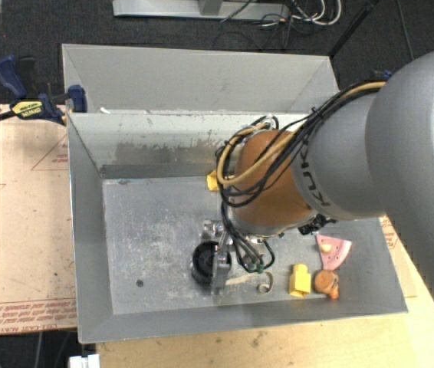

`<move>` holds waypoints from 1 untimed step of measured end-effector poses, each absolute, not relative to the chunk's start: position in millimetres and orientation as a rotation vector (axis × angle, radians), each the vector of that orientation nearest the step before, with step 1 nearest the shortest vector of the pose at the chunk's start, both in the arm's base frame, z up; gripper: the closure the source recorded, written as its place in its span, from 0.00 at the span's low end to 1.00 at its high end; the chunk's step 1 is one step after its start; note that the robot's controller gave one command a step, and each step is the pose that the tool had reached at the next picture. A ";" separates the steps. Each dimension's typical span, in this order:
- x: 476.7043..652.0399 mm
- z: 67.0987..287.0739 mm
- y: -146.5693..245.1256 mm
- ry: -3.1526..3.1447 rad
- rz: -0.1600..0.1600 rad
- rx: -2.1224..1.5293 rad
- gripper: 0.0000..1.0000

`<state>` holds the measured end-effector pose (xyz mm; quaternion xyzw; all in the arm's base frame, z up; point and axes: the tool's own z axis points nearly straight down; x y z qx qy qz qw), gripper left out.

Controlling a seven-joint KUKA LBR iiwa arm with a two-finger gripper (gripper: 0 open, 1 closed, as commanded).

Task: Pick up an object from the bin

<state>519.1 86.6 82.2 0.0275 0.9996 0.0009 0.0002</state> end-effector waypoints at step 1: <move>509.3 119.1 82.4 3.143 0.000 0.057 1.00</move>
Offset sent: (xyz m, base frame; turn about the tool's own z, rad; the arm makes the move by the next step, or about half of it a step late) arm -0.0031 -0.0631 0.1122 -0.0056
